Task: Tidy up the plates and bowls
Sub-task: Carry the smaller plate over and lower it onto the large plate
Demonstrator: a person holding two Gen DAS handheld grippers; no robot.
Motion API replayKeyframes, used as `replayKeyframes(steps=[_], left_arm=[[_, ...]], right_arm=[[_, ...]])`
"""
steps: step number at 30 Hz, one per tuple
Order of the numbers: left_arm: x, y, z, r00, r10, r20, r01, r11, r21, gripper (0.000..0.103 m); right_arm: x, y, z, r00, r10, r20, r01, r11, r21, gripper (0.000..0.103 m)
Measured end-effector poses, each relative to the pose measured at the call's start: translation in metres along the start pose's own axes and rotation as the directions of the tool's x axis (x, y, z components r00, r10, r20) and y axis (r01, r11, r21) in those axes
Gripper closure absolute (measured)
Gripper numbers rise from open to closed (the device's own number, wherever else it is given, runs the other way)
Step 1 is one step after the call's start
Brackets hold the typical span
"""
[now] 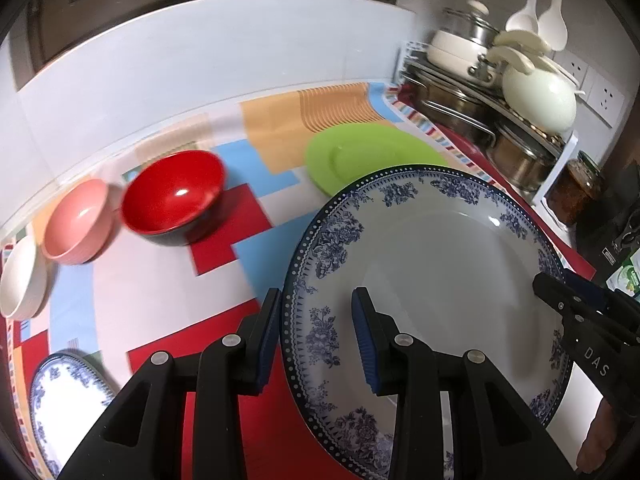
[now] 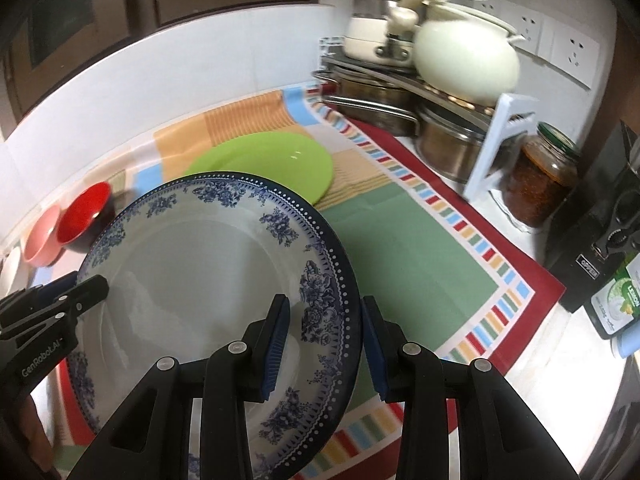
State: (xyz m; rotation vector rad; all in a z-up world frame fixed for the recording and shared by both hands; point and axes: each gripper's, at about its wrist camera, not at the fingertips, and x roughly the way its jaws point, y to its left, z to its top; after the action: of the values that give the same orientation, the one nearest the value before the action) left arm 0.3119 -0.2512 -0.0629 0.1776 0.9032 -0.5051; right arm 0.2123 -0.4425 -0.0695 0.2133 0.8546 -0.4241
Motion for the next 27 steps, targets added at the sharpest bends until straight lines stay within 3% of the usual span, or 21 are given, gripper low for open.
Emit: replayKeyframes(steps=[27], left_arm=[[-0.074, 0.139, -0.067, 0.99, 0.137, 0.024, -0.131, 0.979, -0.154, 0.068]], right_arm=[[-0.043, 0.14, -0.037, 0.991, 0.133, 0.01, -0.13, 0.98, -0.152, 0.066]])
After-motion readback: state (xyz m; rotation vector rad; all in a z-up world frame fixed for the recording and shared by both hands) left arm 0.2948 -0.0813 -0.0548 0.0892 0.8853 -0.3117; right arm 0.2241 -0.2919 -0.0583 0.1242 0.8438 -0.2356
